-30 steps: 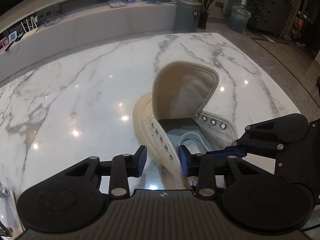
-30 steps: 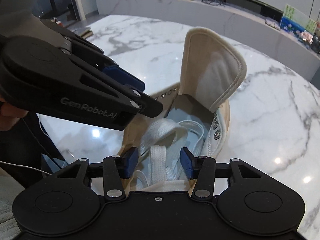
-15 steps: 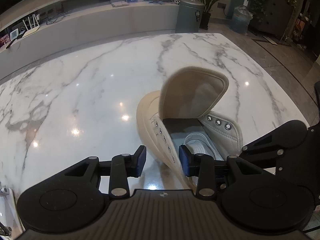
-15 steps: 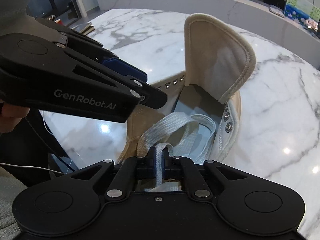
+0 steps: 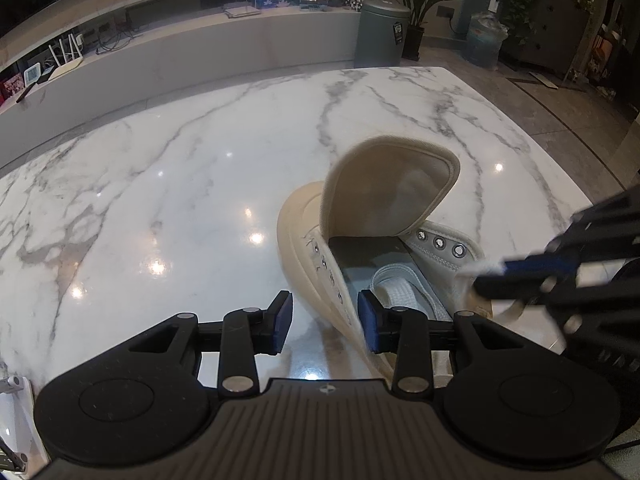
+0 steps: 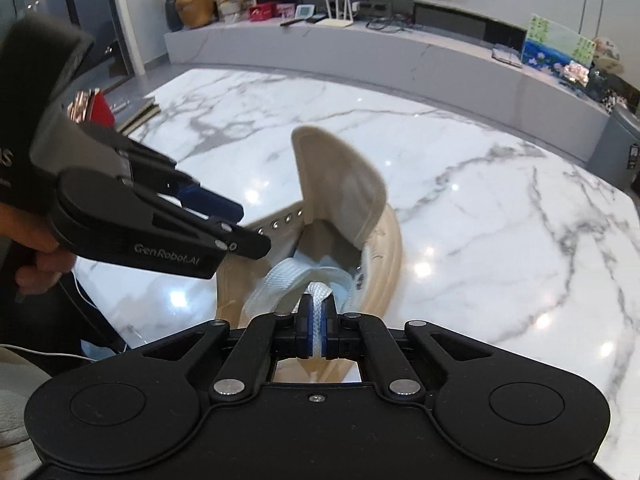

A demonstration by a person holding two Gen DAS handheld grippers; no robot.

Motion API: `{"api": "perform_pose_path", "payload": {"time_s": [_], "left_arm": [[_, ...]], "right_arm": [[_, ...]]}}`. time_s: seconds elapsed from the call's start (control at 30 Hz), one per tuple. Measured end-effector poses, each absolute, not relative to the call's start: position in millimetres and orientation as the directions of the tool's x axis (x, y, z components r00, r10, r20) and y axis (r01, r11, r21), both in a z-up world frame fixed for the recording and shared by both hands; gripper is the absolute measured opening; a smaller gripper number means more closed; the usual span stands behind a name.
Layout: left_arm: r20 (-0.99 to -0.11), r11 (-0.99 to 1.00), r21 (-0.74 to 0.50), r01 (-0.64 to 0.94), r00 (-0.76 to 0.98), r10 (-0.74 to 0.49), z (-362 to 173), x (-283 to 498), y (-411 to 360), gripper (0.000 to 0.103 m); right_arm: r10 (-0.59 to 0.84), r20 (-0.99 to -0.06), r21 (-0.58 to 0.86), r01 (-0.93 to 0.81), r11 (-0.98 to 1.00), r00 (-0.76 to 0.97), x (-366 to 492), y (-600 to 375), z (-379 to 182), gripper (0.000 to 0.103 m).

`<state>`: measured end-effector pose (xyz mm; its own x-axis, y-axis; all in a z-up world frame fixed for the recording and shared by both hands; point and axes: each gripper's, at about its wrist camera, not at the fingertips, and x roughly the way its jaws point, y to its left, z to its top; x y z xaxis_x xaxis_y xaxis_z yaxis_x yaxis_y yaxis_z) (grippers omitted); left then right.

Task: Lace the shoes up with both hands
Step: 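Pull the lace up out of the eyelets with the right gripper while the left gripper holds the sneaker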

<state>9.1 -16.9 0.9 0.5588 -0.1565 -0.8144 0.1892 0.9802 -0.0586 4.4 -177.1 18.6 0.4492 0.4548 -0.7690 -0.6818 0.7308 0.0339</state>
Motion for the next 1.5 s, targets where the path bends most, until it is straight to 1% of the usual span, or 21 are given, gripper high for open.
{"api": "perform_pose_path", "payload": {"time_s": [0.13,0.23,0.4,0.5,0.6,0.7,0.8,0.83,0.87,0.9,1.23,1.37,1.5], "left_arm": [[-0.814,0.980,-0.054,0.190,0.560,-0.153,1,8,-17,0.035],[-0.813,0.980,-0.053,0.191,0.561,-0.154,0,8,-17,0.035],[-0.815,0.980,-0.053,0.193,0.559,-0.155,-1,9,-18,0.036],[-0.818,0.980,-0.050,0.193,0.556,-0.151,-2,9,-18,0.039],[-0.818,0.980,-0.050,0.191,0.555,-0.150,-3,10,-18,0.040],[-0.819,0.980,-0.049,0.194,0.554,-0.151,-2,10,-19,0.041],[-0.819,0.979,-0.047,0.196,0.554,-0.150,-3,9,-19,0.041],[-0.819,0.980,-0.047,0.196,0.554,-0.150,-3,9,-19,0.041],[-0.819,0.980,-0.047,0.194,0.554,-0.149,-3,9,-19,0.041],[-0.819,0.980,-0.047,0.193,0.555,-0.148,-3,9,-18,0.041],[-0.818,0.981,-0.039,0.190,0.558,-0.141,-4,8,-21,0.043],[-0.817,0.981,-0.039,0.188,0.559,-0.139,-4,7,-21,0.044],[-0.817,0.982,-0.041,0.186,0.560,-0.140,-4,7,-20,0.045]], "right_arm": [[0.420,-0.746,-0.008,-0.638,0.770,0.516,10,-183,28,0.002],[0.364,-0.752,-0.043,-0.592,0.805,0.549,18,-193,25,0.002],[0.261,-0.790,-0.077,-0.511,0.856,0.555,41,-211,2,0.002],[0.201,-0.822,-0.101,-0.483,0.870,0.534,53,-221,-18,0.002],[0.181,-0.844,-0.100,-0.480,0.871,0.504,59,-226,-31,0.002],[0.222,-0.845,-0.071,-0.514,0.855,0.486,55,-226,-33,0.004],[0.271,-0.837,-0.052,-0.563,0.825,0.475,49,-223,-27,0.011],[0.285,-0.832,-0.052,-0.579,0.814,0.476,47,-222,-25,0.020],[0.296,-0.829,-0.054,-0.593,0.804,0.476,44,-221,-22,0.032],[0.307,-0.824,-0.055,-0.607,0.793,0.476,40,-220,-19,0.036],[0.476,-0.788,0.017,-0.759,0.651,0.391,11,-206,9,0.037],[0.518,-0.783,0.059,-0.788,0.613,0.345,6,-197,11,0.037],[0.532,-0.781,0.050,-0.816,0.576,0.328,-1,-183,12,0.038]]}}
